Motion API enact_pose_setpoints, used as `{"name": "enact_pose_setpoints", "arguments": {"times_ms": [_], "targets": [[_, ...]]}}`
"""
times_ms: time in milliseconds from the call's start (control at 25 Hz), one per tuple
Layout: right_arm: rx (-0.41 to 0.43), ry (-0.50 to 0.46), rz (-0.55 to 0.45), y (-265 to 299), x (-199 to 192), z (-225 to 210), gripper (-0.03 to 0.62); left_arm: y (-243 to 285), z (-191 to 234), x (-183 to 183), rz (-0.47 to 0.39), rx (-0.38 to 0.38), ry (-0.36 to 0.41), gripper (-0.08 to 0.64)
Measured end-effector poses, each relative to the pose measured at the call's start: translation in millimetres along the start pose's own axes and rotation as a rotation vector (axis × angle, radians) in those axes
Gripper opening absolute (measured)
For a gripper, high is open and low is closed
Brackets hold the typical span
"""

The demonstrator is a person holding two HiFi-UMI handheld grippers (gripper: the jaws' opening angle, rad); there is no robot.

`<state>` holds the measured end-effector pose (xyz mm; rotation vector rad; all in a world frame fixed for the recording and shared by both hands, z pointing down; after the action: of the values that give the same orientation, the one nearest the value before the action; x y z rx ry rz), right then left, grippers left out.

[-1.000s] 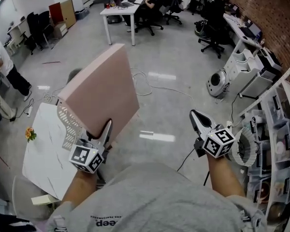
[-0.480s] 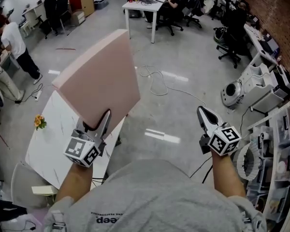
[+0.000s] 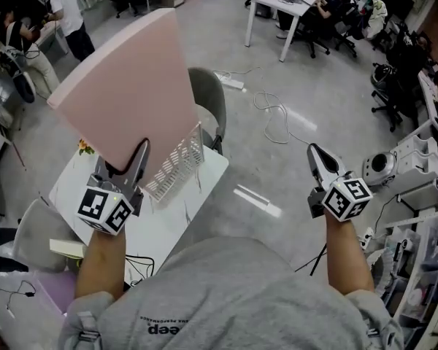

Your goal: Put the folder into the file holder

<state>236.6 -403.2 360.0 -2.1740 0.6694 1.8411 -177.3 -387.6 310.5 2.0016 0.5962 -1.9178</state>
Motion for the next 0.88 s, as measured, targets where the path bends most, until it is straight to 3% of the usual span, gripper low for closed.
{"name": "enact_pose_setpoints", "arguments": {"times_ms": [200, 440, 640, 880], "targets": [[0.056, -0.019, 0.016, 45, 2, 32, 0.005, -17, 31, -23, 0.027, 0.037, -0.034, 0.198], [0.091, -0.044, 0.042, 93, -15, 58, 0.005, -17, 52, -70, 0.035, 0.004, -0.069, 0.198], [0.094, -0.047, 0.079, 103, -29, 72, 0.005, -22, 56, -98, 0.051, -0.004, -0.091, 0.198], [0.072, -0.048, 0.124, 107, -48, 79, 0.005, -22, 58, -125, -0.007, -0.034, -0.113, 0.198]]}}
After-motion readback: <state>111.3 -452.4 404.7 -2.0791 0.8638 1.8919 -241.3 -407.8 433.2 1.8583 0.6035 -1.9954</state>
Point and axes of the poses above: the fingertips, and each gripper's own axes: y forward along the fingers, z to its left, x out of its top, the point moved 1 cm from there along -y, backward along the fingers, and after that the axes turned 3 degrees about y, right-handed, at the moved point
